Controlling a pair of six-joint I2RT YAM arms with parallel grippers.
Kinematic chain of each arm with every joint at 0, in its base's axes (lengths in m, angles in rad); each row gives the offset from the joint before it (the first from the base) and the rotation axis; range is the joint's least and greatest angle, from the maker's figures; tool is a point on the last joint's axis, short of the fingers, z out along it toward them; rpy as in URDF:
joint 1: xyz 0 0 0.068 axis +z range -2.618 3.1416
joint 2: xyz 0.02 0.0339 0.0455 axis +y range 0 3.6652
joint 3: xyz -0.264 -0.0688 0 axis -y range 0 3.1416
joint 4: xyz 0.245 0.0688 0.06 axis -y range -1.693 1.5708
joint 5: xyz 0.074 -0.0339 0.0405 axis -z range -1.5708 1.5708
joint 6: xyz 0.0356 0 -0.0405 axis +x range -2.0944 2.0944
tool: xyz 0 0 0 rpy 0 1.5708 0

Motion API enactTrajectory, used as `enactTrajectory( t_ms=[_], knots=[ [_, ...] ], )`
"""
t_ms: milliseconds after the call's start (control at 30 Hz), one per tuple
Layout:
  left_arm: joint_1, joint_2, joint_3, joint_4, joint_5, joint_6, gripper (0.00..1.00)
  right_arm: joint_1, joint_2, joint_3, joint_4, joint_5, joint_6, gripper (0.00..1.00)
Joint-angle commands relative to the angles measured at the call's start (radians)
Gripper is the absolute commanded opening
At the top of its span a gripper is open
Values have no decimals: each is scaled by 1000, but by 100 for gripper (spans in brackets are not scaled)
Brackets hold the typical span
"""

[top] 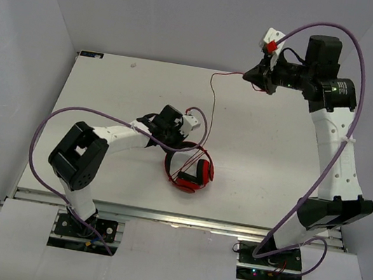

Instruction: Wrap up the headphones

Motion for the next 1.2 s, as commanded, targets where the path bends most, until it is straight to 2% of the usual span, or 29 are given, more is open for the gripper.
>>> enactTrajectory(
  t_ms=[0, 267, 467, 700, 833, 933, 1167],
  knots=[
    [-5, -30, 5, 54, 12, -45, 0, 1, -62, 4, 19, -8, 96, 8],
    [16, -2, 22, 48, -14, -108, 0, 1, -136, 32, 48, -31, 176, 8],
    [48, 12, 49, 34, -44, -229, 0, 2, -224, -49, 82, -52, 216, 8],
    [97, 118, 223, -143, -114, -377, 0, 1, -281, -90, 105, -106, 252, 8],
    [102, 128, 319, -189, -258, -506, 0, 14, -336, -183, 123, -136, 267, 8],
    [108, 142, 407, -238, -310, -589, 0, 22, -375, -248, 147, -151, 273, 8],
    [156, 265, 672, -482, -418, -838, 0, 26, -469, -392, 216, -212, 321, 8]
  ],
)
